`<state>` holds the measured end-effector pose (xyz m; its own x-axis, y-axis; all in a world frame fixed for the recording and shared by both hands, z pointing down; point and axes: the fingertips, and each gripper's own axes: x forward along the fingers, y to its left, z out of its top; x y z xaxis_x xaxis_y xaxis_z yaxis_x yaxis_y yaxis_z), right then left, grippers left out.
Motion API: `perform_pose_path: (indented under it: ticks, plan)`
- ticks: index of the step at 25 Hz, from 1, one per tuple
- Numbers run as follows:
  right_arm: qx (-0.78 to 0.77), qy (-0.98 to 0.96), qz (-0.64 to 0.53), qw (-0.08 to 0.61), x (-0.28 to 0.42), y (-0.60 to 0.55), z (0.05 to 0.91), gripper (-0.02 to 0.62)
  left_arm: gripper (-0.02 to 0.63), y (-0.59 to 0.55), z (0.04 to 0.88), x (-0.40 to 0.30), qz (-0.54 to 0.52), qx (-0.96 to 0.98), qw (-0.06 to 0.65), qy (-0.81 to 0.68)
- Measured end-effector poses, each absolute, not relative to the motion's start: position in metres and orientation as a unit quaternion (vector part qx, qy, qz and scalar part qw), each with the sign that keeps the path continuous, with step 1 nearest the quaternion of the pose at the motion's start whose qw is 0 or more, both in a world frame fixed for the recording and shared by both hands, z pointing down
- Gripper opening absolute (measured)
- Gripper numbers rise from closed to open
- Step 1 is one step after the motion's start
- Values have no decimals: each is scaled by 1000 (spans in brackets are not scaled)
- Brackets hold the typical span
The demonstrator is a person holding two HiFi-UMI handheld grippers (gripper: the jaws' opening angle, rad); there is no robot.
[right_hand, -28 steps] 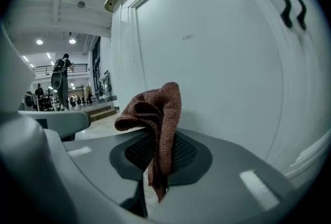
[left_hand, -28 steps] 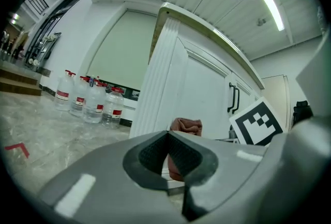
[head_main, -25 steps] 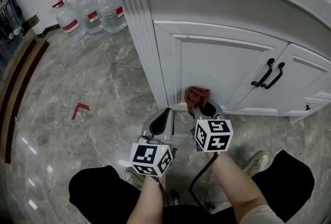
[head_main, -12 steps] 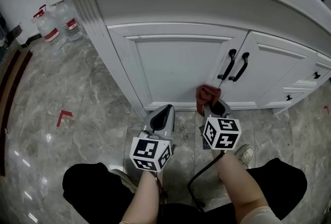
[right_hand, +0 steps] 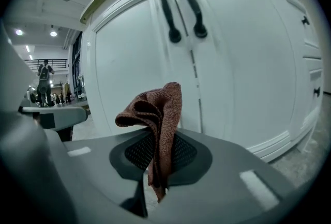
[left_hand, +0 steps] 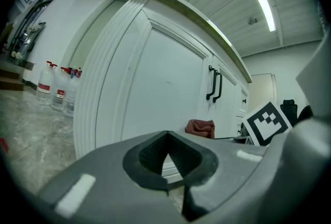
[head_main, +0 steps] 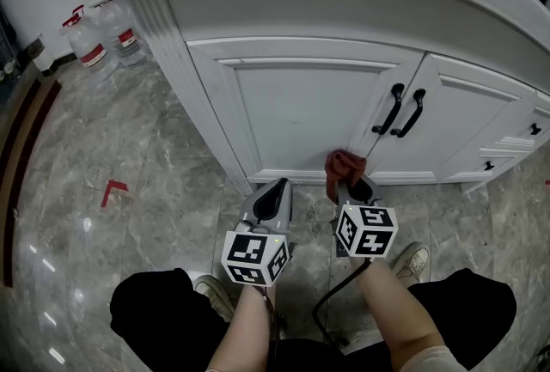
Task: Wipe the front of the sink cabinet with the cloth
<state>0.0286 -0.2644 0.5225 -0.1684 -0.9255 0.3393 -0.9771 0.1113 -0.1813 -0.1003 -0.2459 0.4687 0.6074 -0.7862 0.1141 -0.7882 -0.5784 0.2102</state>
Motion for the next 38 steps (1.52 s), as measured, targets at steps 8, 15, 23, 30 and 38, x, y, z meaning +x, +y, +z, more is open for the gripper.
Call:
perform_pose_path:
  ticks: [8,15,23,30,38]
  plan:
    - [558,-795,214,104,-99,-285,581,80,0,-255,497,-194,11,844,147,-516]
    - [507,-823,233,105,-181,-304,598,81,0,-257,498,-226,4,830,154,-537]
    - [528,-807,246,98,-167,-316,608,81,0,-259,503,-226,5,832,155,-533]
    - [566,-779,247,108,-106,-308,615,81,1,-262,501,-197,9,847,152,-510]
    - [601,-753,239,121,-27,-293,616,81,0,-269,495,-170,8,853,148,-500]
